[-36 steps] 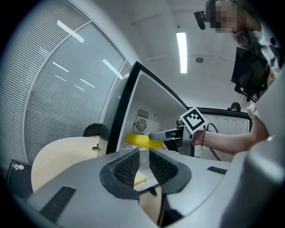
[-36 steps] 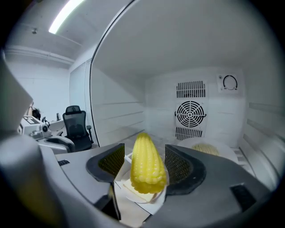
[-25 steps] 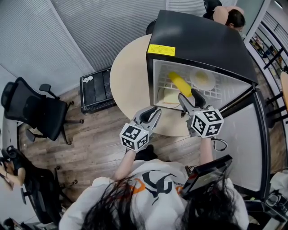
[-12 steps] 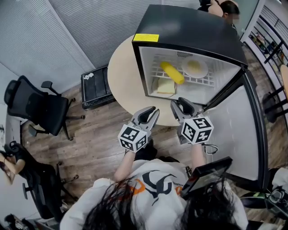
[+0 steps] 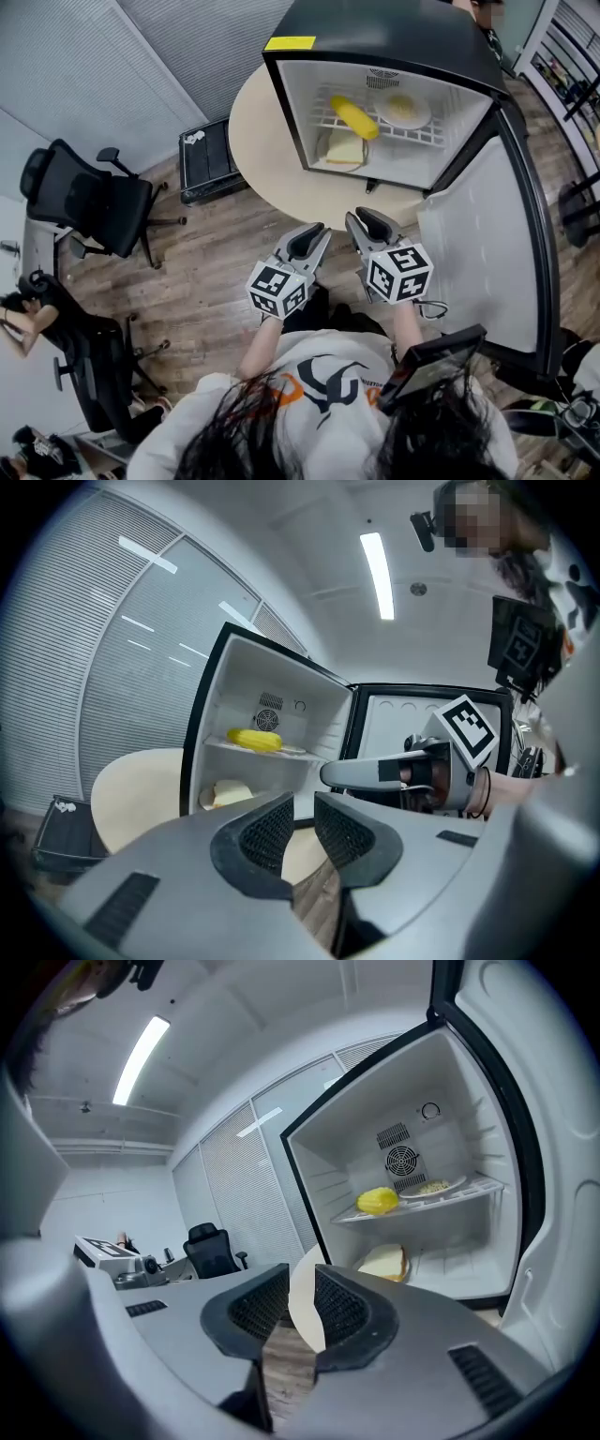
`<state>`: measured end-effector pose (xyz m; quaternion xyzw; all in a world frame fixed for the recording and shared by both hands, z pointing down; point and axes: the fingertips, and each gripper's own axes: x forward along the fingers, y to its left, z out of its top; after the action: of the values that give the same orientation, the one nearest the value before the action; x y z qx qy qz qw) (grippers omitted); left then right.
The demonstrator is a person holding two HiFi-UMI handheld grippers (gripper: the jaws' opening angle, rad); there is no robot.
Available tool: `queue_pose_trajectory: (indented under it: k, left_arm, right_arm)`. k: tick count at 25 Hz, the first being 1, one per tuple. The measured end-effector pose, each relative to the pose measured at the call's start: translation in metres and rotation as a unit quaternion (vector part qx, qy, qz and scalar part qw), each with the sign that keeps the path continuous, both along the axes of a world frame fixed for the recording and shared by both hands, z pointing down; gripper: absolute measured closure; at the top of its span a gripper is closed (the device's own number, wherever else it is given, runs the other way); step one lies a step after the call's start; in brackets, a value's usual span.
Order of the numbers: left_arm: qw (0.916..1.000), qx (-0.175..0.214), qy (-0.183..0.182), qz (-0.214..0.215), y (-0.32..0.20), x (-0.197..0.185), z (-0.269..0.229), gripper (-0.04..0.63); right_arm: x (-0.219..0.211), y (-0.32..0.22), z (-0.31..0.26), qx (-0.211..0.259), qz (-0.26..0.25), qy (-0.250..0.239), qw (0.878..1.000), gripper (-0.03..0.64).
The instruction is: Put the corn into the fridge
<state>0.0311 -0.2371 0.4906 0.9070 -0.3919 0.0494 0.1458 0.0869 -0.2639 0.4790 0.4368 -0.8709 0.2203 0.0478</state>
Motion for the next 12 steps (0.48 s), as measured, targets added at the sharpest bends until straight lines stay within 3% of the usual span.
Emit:
queue_pose_trajectory:
  k: [12]
  left_arm:
    - [1.0000, -0.001, -0.004, -0.008, 0.034, -0.002, 0.000, 0.520]
  right_arm:
    - [0.000, 0.031, 0.003, -0.002, -0.001, -0.009, 1.000, 0.548]
